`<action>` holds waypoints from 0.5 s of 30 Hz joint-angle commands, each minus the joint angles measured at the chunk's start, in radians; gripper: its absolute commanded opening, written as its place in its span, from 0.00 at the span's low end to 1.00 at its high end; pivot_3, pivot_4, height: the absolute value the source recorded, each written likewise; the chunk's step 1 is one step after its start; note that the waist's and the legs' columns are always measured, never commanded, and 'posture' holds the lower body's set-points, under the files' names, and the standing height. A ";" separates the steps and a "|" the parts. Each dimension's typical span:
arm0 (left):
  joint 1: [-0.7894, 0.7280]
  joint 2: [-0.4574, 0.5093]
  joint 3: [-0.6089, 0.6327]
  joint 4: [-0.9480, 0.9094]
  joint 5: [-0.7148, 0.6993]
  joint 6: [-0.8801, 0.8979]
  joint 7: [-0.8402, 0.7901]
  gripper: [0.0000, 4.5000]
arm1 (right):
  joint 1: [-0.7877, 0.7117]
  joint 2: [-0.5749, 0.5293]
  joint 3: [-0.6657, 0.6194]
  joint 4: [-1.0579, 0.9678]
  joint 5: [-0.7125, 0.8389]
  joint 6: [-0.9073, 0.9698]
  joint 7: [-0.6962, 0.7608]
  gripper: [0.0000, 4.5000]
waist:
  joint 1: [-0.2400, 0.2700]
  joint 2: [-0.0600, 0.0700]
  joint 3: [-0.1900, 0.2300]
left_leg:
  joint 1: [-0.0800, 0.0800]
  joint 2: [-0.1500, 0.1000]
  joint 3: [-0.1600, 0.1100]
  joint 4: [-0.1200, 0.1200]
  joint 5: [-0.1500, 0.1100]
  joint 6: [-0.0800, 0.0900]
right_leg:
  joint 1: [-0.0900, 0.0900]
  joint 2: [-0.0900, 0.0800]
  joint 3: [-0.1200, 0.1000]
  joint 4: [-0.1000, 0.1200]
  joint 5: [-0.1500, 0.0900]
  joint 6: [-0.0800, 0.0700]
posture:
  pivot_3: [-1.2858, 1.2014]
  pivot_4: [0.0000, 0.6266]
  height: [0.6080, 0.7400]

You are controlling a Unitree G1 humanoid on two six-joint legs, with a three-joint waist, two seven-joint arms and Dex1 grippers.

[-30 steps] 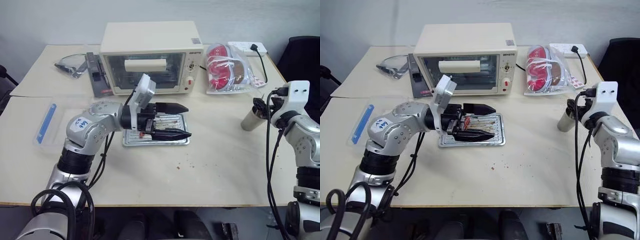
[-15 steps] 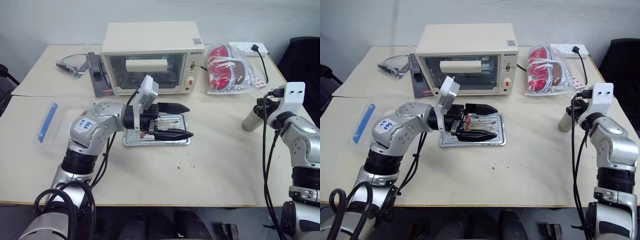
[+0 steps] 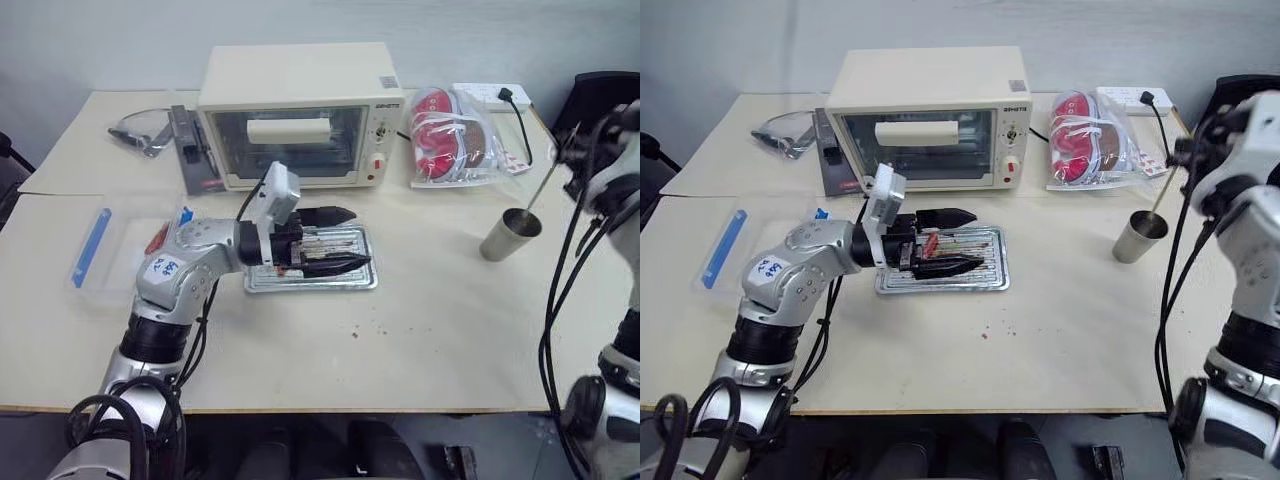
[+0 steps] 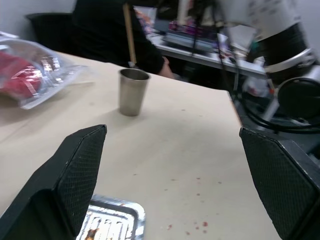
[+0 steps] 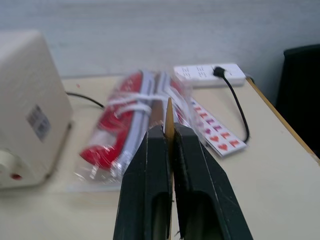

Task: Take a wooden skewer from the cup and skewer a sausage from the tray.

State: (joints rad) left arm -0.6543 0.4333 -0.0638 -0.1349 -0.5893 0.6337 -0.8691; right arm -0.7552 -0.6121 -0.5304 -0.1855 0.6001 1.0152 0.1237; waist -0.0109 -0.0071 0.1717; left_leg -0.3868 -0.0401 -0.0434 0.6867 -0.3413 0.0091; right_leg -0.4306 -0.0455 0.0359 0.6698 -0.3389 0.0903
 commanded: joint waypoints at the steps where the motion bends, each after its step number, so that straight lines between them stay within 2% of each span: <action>1: 0.029 -0.020 0.022 -0.064 0.042 -0.053 0.075 1.00 | -0.065 0.109 -0.042 -0.082 0.109 0.122 -0.102 0.01 | 0.000 0.000 0.000 | 0.000 0.000 0.000 0.000 0.000 0.000 | 0.000 0.000 0.000 0.000 0.000 0.000 | 0.52 0.24 1.00; 4: 0.043 -0.046 0.033 -0.081 0.037 -0.055 0.113 1.00 | -0.143 0.287 -0.117 -0.106 0.234 0.226 -0.234 0.01 | -0.001 0.000 0.000 | -0.001 -0.001 0.000 0.001 0.000 0.000 | -0.001 -0.001 0.000 0.002 0.000 0.000 | 0.52 0.24 1.00; 6: 0.045 -0.059 0.034 -0.085 0.037 -0.054 0.130 1.00 | -0.170 0.364 -0.152 -0.117 0.287 0.278 -0.298 0.01 | -0.004 0.000 0.000 | -0.001 -0.001 0.000 0.002 0.000 0.000 | -0.002 -0.001 0.000 0.003 0.000 0.000 | 0.52 0.24 1.00; 7: 0.051 -0.079 0.026 -0.088 0.046 -0.065 0.148 1.00 | -0.179 0.456 -0.167 -0.117 0.345 0.289 -0.361 0.01 | -0.004 0.000 0.000 | -0.002 -0.001 0.000 0.002 0.000 0.000 | -0.003 -0.001 0.000 0.005 0.000 0.000 | 0.52 0.24 1.00; 10: 0.064 -0.115 0.004 -0.098 0.072 -0.096 0.179 1.00 | -0.196 0.622 -0.195 -0.109 0.481 0.303 -0.501 0.01 | -0.011 0.001 -0.001 | -0.001 -0.001 -0.001 0.002 0.000 0.000 | -0.003 -0.001 -0.001 0.006 0.000 0.000 | 0.52 0.24 1.00; 12: 0.068 -0.130 -0.006 -0.102 0.093 -0.119 0.194 1.00 | -0.198 0.673 -0.205 -0.095 0.575 0.300 -0.582 0.01 | -0.018 0.001 -0.001 | -0.002 -0.002 -0.001 0.001 0.000 0.000 | -0.004 -0.002 -0.001 0.007 0.000 0.000 | 0.52 0.24 1.00; 15: 0.071 -0.144 -0.011 -0.093 0.114 -0.142 0.206 1.00 | -0.188 0.676 -0.187 -0.082 0.685 0.274 -0.675 0.01 | -0.021 0.001 -0.001 | -0.002 -0.003 -0.001 0.001 0.000 0.000 | -0.007 -0.002 -0.001 0.011 0.000 0.000 | 0.52 0.24 1.00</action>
State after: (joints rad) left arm -0.5815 0.2929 -0.0787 -0.1899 -0.4894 0.5269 -0.6743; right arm -0.9305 0.0735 -0.7167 -0.2479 1.1906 1.3186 -0.4952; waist -0.0317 -0.0060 0.1711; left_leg -0.3888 -0.0427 -0.0444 0.6880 -0.3412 0.0088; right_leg -0.4381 -0.0476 0.0347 0.6812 -0.3388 0.0903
